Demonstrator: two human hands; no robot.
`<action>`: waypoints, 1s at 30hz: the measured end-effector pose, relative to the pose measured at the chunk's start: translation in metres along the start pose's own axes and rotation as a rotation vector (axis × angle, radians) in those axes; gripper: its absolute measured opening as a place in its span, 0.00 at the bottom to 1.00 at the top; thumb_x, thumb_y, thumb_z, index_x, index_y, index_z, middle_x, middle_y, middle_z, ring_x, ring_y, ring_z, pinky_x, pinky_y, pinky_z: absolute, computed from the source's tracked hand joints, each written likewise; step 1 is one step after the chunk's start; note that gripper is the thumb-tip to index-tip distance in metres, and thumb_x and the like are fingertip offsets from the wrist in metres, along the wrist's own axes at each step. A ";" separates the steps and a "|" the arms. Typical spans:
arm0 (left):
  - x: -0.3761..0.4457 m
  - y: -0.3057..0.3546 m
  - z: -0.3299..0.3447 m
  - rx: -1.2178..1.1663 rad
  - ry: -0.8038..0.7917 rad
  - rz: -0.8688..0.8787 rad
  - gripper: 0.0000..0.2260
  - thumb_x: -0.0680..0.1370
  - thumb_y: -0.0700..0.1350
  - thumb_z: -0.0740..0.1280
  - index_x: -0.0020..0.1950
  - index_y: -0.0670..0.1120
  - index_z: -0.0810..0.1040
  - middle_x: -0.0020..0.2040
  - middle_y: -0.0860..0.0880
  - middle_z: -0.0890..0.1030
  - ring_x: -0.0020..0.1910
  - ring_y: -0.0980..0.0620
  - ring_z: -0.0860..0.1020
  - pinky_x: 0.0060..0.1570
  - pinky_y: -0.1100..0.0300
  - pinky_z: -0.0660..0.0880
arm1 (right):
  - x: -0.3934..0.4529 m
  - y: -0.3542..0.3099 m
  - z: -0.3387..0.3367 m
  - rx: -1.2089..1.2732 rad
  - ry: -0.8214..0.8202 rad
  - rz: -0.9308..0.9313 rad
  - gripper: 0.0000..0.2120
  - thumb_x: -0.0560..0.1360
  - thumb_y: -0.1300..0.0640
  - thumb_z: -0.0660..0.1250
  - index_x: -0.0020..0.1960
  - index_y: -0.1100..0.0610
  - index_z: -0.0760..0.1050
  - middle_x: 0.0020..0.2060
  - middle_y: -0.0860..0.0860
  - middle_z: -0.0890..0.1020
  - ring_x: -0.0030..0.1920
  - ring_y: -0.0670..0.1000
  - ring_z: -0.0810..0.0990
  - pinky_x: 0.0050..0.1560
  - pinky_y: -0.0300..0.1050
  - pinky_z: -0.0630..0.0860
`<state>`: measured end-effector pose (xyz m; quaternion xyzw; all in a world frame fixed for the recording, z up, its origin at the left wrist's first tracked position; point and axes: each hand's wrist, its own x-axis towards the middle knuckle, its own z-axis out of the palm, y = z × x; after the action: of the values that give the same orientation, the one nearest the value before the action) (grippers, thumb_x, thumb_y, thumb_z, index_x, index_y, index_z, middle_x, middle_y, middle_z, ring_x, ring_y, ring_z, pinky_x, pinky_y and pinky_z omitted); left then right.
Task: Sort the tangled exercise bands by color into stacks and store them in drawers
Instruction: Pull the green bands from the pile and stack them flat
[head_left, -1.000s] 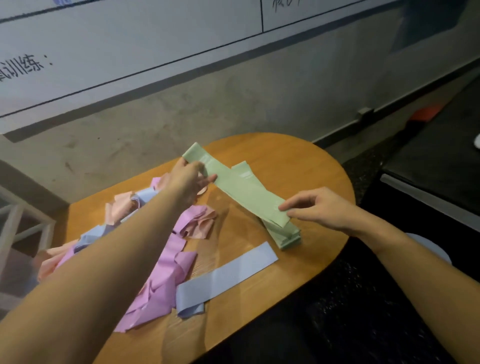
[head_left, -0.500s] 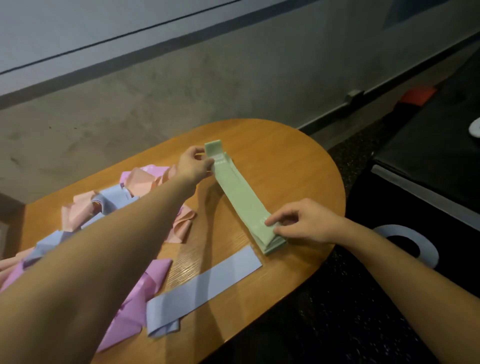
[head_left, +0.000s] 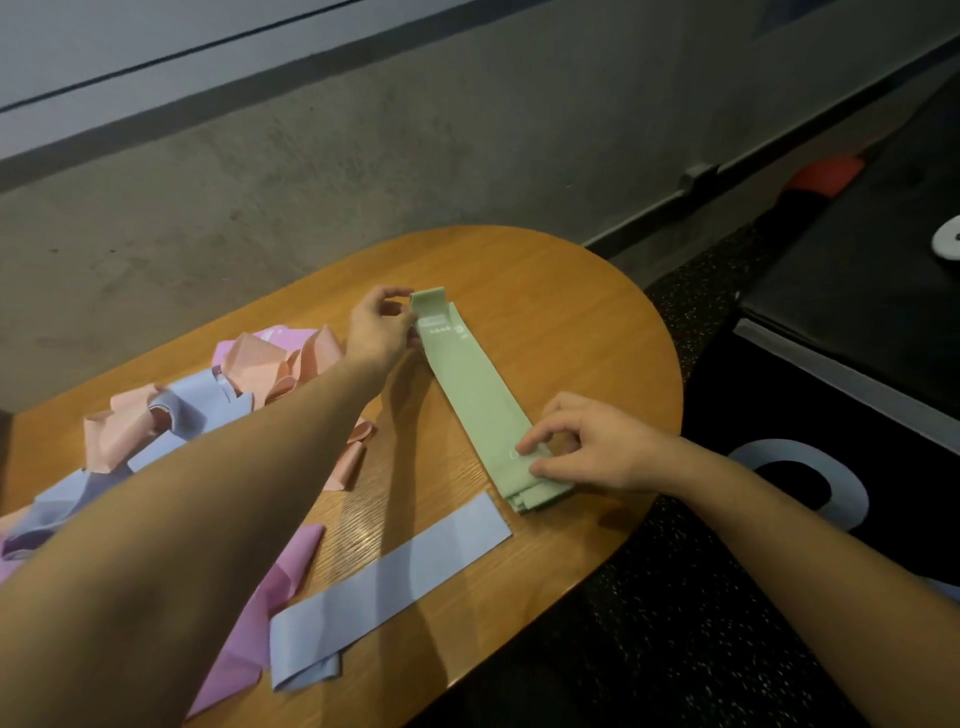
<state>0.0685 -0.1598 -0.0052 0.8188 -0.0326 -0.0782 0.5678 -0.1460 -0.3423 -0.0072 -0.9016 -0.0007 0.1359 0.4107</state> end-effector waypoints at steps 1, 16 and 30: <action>0.001 -0.001 0.001 -0.005 -0.002 0.004 0.11 0.81 0.37 0.66 0.62 0.47 0.76 0.53 0.46 0.78 0.44 0.50 0.83 0.43 0.57 0.84 | 0.000 0.000 0.000 -0.035 -0.022 0.008 0.09 0.75 0.50 0.74 0.55 0.44 0.82 0.49 0.40 0.73 0.41 0.36 0.73 0.42 0.27 0.67; 0.002 -0.014 0.013 0.249 -0.049 0.000 0.15 0.83 0.39 0.63 0.68 0.51 0.75 0.58 0.49 0.77 0.49 0.53 0.80 0.49 0.55 0.83 | -0.012 0.026 0.006 -0.146 -0.018 -0.238 0.24 0.68 0.37 0.76 0.61 0.31 0.74 0.62 0.33 0.67 0.65 0.35 0.63 0.68 0.41 0.63; -0.021 -0.012 0.005 0.449 0.056 0.164 0.11 0.81 0.46 0.66 0.63 0.52 0.72 0.59 0.50 0.73 0.51 0.53 0.77 0.49 0.55 0.80 | -0.018 0.029 0.010 0.225 0.068 -0.078 0.16 0.72 0.43 0.74 0.58 0.40 0.75 0.57 0.43 0.74 0.54 0.39 0.75 0.56 0.38 0.74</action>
<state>0.0464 -0.1575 -0.0165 0.9209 -0.0997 -0.0001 0.3768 -0.1688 -0.3564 -0.0307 -0.8532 -0.0064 0.0884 0.5140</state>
